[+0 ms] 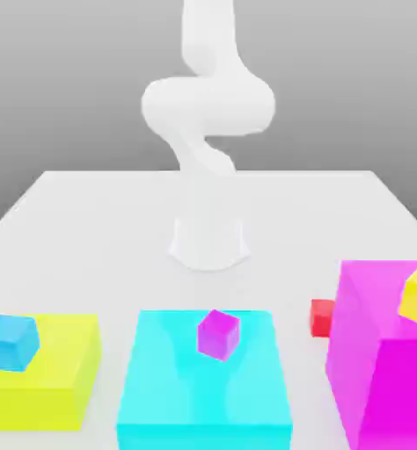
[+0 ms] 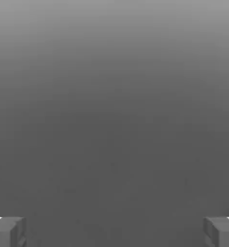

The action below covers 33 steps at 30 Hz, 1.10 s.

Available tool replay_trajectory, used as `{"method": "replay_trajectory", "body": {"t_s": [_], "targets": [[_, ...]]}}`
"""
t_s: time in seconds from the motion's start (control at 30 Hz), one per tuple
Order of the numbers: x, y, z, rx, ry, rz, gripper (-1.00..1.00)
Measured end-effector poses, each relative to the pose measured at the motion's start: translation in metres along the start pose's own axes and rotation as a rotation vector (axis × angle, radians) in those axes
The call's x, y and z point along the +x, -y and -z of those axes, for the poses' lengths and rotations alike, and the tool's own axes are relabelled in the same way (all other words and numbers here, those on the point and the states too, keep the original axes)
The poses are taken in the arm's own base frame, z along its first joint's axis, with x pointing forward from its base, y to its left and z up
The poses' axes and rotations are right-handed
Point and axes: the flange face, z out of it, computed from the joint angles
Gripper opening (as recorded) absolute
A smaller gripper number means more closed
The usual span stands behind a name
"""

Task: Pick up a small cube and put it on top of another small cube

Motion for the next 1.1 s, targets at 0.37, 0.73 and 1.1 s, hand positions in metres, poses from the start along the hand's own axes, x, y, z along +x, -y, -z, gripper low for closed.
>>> {"method": "replay_trajectory", "body": {"t_s": [0.37,0.73,1.1], "targets": [[-0.168,0.06,-0.145,0.0,0.147,0.946,0.0],[-0.379,0.042,-0.202,0.243,0.292,1.881,0.0],[-0.516,-0.045,-0.216,0.64,0.476,2.589,0.0]]}}
